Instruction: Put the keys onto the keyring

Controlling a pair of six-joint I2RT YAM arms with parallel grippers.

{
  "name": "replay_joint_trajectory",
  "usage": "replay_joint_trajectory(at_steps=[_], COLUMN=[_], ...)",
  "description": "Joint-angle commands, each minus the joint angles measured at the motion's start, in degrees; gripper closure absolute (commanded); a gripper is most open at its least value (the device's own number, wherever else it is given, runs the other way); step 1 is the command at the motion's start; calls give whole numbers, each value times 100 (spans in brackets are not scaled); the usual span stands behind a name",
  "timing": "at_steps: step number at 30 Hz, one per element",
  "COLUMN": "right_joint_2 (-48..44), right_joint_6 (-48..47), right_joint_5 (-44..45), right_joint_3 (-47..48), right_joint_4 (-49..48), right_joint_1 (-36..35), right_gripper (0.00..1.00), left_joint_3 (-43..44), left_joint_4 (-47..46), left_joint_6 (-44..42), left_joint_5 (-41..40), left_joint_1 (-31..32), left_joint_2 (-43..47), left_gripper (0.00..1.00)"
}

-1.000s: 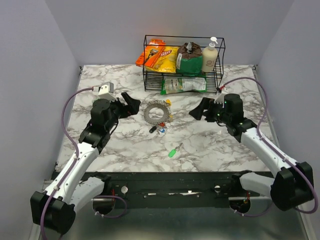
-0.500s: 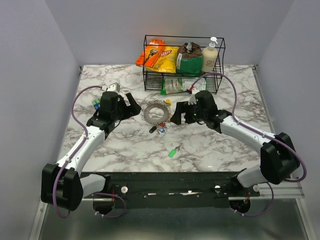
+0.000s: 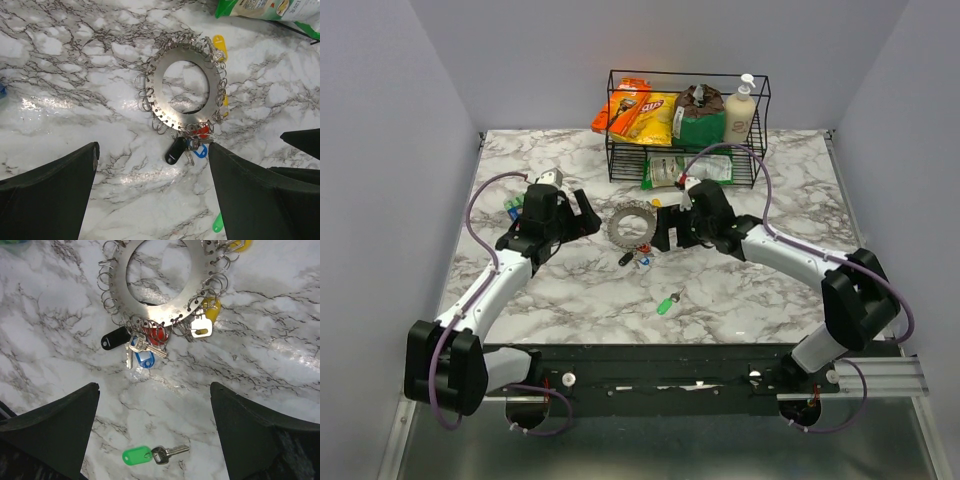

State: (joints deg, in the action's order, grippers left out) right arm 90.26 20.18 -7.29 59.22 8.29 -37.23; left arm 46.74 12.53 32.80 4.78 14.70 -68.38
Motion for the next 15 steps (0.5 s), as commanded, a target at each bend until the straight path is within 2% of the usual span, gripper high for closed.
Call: replay_joint_trajectory(at_steps=[1, 7, 15], right_joint_2=[185, 334, 1001], right_joint_6=[-155, -146, -199], right_joint_5=[290, 263, 158], right_joint_3=[274, 397, 1108], right_joint_4=[216, 216, 497], right_joint_1=[-30, -21, -82], right_gripper=[0, 0, 0], left_joint_3=[-69, -25, 2], left_joint_4=[-137, -278, 47], left_joint_6=[-28, 34, -36], left_joint_5=[145, 349, -125], left_joint_1=[-20, -20, -11], left_joint_2=[-193, -386, -141], left_gripper=[1, 1, 1])
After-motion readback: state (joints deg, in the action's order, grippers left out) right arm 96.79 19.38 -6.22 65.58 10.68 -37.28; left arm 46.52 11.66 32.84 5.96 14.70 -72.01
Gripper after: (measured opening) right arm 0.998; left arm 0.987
